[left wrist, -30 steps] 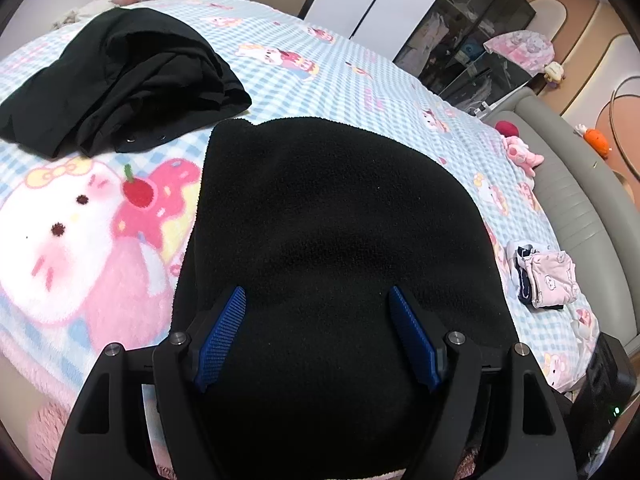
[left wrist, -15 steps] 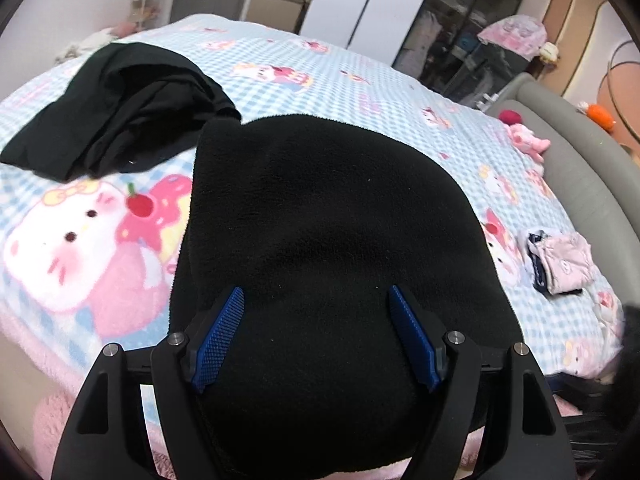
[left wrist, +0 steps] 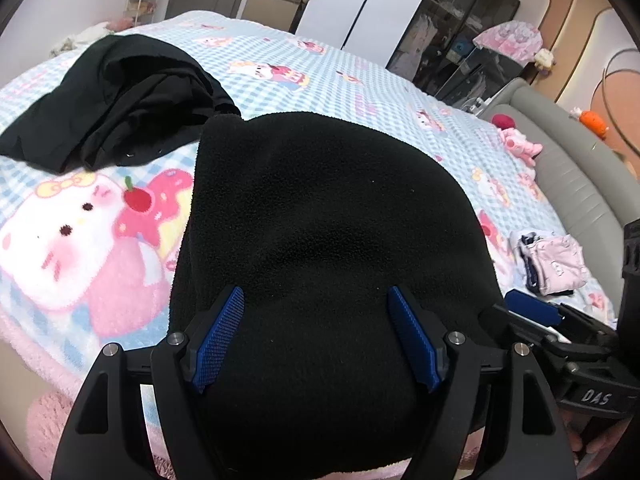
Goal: Fold clothes
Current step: 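Grasp the folded black jacket bundle with both grippers side by side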
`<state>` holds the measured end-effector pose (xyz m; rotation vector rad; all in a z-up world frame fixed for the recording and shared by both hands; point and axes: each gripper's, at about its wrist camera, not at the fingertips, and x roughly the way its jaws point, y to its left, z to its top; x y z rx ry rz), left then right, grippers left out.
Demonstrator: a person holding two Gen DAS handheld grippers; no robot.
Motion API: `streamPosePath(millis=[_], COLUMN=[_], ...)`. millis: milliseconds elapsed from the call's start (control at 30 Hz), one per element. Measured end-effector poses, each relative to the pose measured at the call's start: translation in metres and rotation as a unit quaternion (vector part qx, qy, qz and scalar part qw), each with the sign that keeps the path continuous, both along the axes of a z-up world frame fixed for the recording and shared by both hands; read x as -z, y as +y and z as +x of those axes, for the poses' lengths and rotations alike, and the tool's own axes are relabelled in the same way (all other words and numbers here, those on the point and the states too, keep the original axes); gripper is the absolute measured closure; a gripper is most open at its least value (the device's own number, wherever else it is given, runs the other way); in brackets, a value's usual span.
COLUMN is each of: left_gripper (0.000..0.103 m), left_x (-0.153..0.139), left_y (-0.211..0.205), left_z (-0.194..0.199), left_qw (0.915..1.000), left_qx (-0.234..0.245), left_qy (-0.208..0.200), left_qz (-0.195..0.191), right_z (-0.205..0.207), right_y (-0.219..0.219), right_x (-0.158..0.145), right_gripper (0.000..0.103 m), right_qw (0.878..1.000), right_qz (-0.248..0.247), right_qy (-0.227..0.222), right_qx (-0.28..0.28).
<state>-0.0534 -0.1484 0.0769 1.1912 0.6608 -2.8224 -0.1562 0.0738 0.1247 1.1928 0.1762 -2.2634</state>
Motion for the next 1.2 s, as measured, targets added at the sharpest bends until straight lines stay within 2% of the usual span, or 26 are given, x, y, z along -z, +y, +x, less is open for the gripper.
streamPosePath(millis=[133,233,333,500,633,733,900,1067,1200], left_gripper=[0.029,0.029,0.029,0.029,0.029,0.029,0.022,0.019,0.016], left_x=[-0.024,-0.033,-0.022,-0.015,-0.018,-0.005,0.023,0.034,0.051], left_y=[-0.001,0.003,0.005,-0.006,-0.017,-0.024,-0.041,-0.047,-0.058], left_z=[0.005,0.0,-0.007,0.001,0.01,0.004,0.0,-0.001,-0.005], left_qw=[0.9992,0.9988,0.9992,0.9998,0.9989,0.9993,0.9964,0.9945,0.9879], left_qx=[0.018,0.032,0.021,-0.01,-0.023,-0.033,-0.043,-0.042,-0.043], left_qy=[0.035,0.037,0.015,0.013,0.037,0.011,-0.003,-0.009,-0.014], left_qz=[0.003,-0.003,-0.03,-0.01,0.013,0.011,0.073,0.095,0.149], right_z=[-0.008,-0.01,-0.013,-0.009,-0.009,-0.012,-0.01,-0.007,-0.007], right_y=[-0.002,0.002,0.005,-0.003,-0.003,0.0,-0.003,-0.007,-0.007], right_x=[0.0,-0.001,-0.001,0.0,-0.001,0.0,0.0,0.0,0.001], right_gripper=[0.023,0.023,0.023,0.023,0.023,0.023,0.023,0.023,0.023], right_qw=[1.0,0.999,0.999,0.999,0.999,0.999,0.999,0.999,0.999], right_qz=[0.017,0.031,0.024,0.029,0.035,0.033,0.032,0.037,0.032], right_qy=[0.01,0.019,0.008,0.01,0.015,0.01,0.01,0.01,0.007], right_qx=[0.008,0.02,0.021,0.011,0.014,0.014,0.01,0.006,0.005])
